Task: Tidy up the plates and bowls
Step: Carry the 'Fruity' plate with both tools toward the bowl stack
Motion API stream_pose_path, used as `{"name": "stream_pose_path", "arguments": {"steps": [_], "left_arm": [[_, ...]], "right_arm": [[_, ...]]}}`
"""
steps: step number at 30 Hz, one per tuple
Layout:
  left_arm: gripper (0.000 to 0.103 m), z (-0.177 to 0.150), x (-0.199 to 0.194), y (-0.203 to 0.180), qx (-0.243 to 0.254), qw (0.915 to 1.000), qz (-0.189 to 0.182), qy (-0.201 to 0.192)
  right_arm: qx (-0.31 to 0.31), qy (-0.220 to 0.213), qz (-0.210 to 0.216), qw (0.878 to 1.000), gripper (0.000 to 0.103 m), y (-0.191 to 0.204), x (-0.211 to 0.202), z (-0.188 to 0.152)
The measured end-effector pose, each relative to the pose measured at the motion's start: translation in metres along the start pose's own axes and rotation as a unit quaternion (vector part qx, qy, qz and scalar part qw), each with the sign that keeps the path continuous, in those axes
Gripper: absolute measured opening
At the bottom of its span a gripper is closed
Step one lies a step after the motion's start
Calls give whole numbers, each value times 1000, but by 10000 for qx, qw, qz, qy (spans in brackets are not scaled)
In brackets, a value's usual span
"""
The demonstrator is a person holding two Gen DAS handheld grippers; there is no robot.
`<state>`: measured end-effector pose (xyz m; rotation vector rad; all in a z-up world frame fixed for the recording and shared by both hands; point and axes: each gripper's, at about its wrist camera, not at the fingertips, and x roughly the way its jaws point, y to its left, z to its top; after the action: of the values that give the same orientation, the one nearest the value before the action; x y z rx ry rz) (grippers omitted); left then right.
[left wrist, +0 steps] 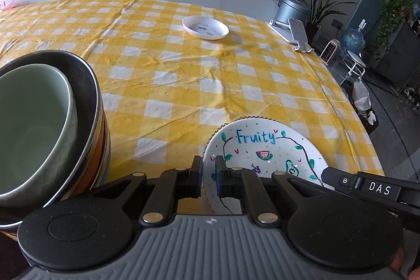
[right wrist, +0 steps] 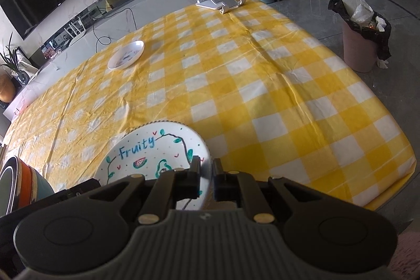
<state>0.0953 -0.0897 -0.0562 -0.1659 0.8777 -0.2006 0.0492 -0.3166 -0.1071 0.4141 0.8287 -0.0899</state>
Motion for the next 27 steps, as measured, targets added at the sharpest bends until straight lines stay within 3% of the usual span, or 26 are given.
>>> {"name": "stream_pose_path", "arguments": {"steps": [16, 18, 21, 27], "left_arm": [[11, 2, 0, -1, 110, 9999, -25, -16], [16, 2, 1, 0, 86, 10000, -31, 21], [20, 3, 0, 0, 55, 9999, -76, 49], [34, 10, -4, -1, 7, 9998, -209, 27]], "right_arm": [[-454, -42, -294, 9985, 14, 16, 6, -5], [-427, -70, -317, 9986, 16, 15, 4, -5], [-399, -120, -352, 9985, 29, 15, 2, -4], [-380, -184, -300, 9987, 30, 18, 0, -1]]}}
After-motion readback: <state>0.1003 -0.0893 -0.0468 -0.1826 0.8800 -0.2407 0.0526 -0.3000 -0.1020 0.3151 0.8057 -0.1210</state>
